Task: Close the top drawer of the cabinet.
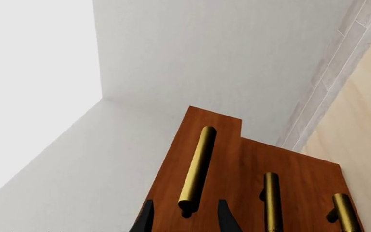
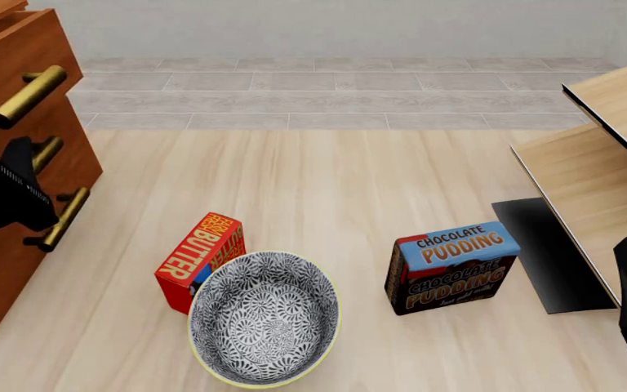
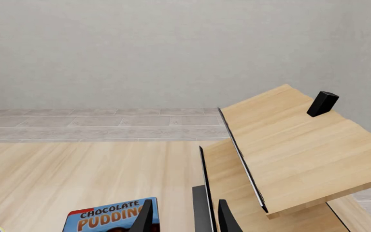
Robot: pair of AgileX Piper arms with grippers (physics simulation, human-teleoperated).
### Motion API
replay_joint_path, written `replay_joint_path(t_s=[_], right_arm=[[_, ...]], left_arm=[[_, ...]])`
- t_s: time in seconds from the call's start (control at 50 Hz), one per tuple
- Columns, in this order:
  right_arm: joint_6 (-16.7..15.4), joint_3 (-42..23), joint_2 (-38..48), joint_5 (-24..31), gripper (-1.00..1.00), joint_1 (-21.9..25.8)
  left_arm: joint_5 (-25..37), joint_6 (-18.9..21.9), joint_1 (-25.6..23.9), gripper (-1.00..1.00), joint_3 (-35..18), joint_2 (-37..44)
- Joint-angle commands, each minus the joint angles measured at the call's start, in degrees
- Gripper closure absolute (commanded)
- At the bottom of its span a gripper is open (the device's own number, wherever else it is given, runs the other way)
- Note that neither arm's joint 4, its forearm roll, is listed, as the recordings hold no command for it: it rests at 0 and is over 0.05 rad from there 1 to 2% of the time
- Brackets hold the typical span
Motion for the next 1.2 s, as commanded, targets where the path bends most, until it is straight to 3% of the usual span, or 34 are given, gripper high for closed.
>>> replay_joint_path(t_s=[0.02,0.84,1.2], right_arm=[[0.00,0.00,0.00,0.00,-1.00,0.00],[0.00,0.00,0.00,0.00,-1.00,0.00],[0.00,0.00,0.00,0.00,-1.00,0.00]], left_arm=[[-0.25,0.02,3.07,-1.00,0.01,0.03],[-0.73,-0.94,9.45,-1.00,0.20,0.67],[-1.35,-1.35,14.84,-1.00,-1.10,3.00]])
